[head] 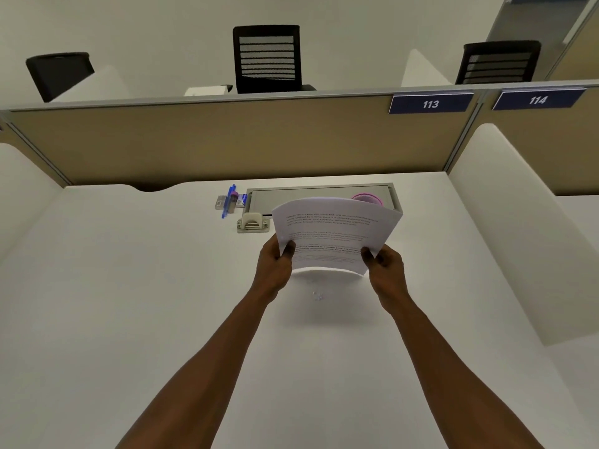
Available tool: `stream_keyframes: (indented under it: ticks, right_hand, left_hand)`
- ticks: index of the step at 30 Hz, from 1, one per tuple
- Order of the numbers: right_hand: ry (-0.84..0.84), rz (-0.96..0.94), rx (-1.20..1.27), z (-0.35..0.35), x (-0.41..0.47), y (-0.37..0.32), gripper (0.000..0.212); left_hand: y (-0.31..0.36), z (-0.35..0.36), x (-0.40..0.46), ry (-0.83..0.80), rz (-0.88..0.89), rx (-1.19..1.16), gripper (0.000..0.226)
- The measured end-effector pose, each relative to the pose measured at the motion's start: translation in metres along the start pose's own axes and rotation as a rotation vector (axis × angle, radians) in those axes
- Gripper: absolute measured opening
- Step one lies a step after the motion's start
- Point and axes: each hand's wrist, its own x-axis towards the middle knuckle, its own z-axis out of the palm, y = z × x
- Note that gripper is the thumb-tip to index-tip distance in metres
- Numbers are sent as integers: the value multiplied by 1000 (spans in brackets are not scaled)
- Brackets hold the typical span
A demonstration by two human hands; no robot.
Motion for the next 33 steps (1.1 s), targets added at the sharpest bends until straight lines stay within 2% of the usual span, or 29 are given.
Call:
stream_keyframes:
  ticks: [8,13,17,22,28,33]
  right_hand:
    - [3,9,-84,7,4,12,22]
    - [8,-18,-116,8,4,15,24]
    - [62,13,-95,7,1,19,21]
    - [105,-12,-84,7,2,9,18]
    - [117,-221,-145,9,3,-20,17]
    - [138,-284,-141,13,11,-39,23]
  left_hand:
    - [-8,0,6,-31,-31,38,36]
    - [-10,-3,7,-35,-1,57,31]
    - [-14,-3,5,-51,4,68,34]
    - [-9,-7,7,8,46,26,29]
    - [-2,-16,8,50,91,-2,22]
    - [2,-21,8,75,109,-54,19]
